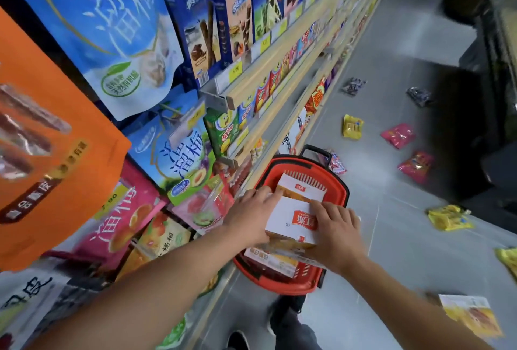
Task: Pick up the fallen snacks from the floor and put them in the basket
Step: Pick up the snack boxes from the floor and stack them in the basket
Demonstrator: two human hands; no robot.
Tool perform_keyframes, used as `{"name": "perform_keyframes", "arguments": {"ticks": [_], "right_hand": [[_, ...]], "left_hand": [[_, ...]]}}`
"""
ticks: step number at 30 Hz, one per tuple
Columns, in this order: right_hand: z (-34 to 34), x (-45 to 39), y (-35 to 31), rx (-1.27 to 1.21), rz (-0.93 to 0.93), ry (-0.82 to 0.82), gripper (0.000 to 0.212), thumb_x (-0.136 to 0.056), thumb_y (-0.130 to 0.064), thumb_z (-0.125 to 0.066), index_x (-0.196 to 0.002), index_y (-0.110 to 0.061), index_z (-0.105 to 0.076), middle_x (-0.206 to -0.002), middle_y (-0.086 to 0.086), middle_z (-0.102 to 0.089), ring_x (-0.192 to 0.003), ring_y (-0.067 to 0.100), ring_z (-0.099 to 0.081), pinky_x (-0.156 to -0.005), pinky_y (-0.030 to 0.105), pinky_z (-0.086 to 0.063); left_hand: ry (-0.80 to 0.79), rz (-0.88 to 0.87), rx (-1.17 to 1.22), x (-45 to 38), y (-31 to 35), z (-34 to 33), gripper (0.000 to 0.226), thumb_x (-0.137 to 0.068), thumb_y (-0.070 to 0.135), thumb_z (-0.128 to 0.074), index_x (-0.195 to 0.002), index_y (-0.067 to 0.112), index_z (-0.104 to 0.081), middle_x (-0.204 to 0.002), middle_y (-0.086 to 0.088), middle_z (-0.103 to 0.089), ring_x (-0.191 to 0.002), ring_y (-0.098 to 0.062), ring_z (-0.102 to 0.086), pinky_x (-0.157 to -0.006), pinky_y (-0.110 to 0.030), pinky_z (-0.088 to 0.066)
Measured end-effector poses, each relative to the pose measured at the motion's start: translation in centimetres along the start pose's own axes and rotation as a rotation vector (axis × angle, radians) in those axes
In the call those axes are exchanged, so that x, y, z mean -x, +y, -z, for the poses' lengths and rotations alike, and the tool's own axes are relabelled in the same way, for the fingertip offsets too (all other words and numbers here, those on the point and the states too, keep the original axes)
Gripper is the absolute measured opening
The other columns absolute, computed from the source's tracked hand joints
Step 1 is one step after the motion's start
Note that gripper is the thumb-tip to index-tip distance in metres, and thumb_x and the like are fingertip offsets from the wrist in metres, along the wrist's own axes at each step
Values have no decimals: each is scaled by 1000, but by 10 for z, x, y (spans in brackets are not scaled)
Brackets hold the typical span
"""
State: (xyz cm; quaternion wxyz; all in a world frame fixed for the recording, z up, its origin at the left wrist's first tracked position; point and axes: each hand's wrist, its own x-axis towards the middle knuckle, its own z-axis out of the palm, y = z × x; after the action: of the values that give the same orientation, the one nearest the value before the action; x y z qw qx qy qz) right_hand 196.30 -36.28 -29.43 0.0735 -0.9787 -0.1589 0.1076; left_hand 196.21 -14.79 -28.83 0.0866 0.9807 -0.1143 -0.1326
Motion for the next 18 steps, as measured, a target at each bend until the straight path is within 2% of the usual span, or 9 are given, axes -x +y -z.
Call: {"name": "perform_keyframes", "arguments": {"ticks": [2, 4, 6, 10, 12, 18], "right_hand": [[-2, -17, 14, 5, 13, -39, 111, -68, -76, -68, -153, -30, -14, -156, -6, -31, -144, 23, -26, -121, 44, -14], [-2, -34, 29, -6, 23, -77, 112, -69, -79, -65, -154, -30, -12, -157, -5, -29, -145, 23, -25, -122, 44, -16], [0, -54, 46, -27, 37, -111, 112, -71, -82, -60, -156, -31, -8, -159, -5, -27, -148, 23, -24, -123, 45, -16], [-8, -97, 92, -65, 35, -151, 109, -72, -89, -45, -156, -33, -6, -157, -4, -28, -146, 23, -24, -122, 43, -14], [-18, -118, 117, -68, 27, -171, 109, -70, -93, -40, -155, -34, -5, -155, -3, -29, -144, 24, -25, -121, 44, -16], [-57, -187, 159, -126, -15, -253, 107, -71, -85, -56, -152, -36, -7, -153, -3, -32, -142, 28, -28, -118, 47, -23]], "left_hand": [[-17, 17, 36, -19, -1, -5, 108, -66, 25, -84, -148, 30, -14, -142, 5, -28, -128, -25, -37, -90, -45, -51], [-24, 25, 70, -40, -2, -7, 105, -65, 21, -84, -145, 32, -17, -139, 7, -27, -127, -23, -36, -78, -41, -54], [-13, 21, 91, -66, -3, -10, 103, -65, 20, -85, -144, 32, -20, -139, 8, -26, -129, -20, -32, -73, -35, -53], [-22, 31, 101, -131, -2, -21, 100, -63, 25, -88, -140, 33, -25, -134, 9, -28, -127, -22, -32, -82, -43, -55], [-23, 50, 99, -162, -4, -30, 100, -62, 27, -88, -140, 33, -26, -134, 8, -28, -127, -22, -32, -87, -42, -53], [-6, 41, 84, -238, -18, -70, 99, -71, 28, -84, -148, 29, -22, -141, 5, -25, -129, -23, -30, -100, -36, -41]]}}
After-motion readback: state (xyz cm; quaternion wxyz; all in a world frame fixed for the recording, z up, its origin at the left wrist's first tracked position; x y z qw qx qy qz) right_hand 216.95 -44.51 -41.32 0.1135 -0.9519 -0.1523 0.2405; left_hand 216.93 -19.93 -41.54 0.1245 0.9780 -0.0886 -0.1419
